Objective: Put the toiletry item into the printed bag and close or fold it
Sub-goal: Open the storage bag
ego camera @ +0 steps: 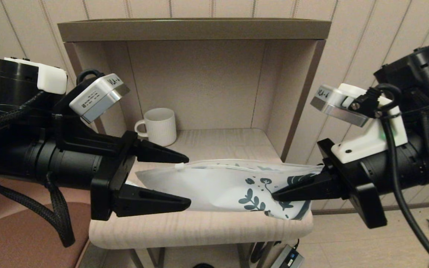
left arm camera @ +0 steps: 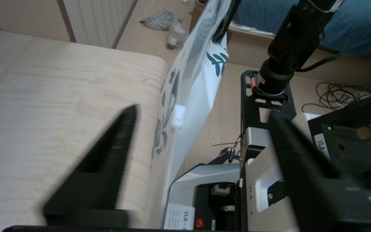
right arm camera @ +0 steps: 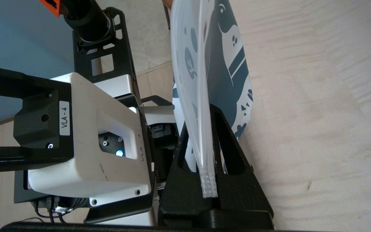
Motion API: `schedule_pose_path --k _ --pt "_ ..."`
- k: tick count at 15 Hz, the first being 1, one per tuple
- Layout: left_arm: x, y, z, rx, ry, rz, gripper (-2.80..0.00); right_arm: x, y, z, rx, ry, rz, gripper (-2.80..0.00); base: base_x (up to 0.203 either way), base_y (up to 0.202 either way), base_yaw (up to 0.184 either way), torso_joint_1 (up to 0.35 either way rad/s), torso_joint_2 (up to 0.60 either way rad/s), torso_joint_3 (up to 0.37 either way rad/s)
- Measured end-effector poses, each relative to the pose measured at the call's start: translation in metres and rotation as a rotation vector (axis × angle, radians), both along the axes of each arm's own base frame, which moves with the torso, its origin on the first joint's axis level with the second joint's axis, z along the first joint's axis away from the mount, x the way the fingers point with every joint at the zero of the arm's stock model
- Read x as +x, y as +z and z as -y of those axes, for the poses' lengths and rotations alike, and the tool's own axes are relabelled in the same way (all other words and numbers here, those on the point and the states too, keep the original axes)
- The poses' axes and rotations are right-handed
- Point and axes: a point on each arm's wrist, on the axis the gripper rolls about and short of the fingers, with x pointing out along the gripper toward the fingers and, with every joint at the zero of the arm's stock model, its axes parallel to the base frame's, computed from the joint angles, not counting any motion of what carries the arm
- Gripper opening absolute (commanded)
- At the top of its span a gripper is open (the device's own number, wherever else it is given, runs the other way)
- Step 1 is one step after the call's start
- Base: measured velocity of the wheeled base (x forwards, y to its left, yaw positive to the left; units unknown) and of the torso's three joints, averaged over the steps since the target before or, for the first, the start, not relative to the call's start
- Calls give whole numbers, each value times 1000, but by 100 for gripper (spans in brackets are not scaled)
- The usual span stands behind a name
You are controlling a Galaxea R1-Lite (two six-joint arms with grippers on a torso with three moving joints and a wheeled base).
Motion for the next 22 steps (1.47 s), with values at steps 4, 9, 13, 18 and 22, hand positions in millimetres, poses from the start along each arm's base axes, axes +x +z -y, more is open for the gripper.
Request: schedule_pose_path --k 4,9,13,18,22 --pt "1 2 1 -5 -3 7 -280 0 -1 0 -3 0 -4 -280 0 0 0 0 0 0" --pt "0 1 2 -2 -8 1 -280 0 1 0 3 3 5 -280 0 0 0 0 0 0" --pt "-2 -3 1 5 -9 -10 -280 -1 2 0 4 0 7 -280 0 0 0 0 0 0" --pt "-5 -12 -1 22 -24 20 -280 -6 -2 6 -4 -10 -3 -280 0 0 0 0 0 0" --pt "-7 -14 -2 26 -24 13 -280 -13 1 14 5 -28 14 -280 0 0 0 0 0 0"
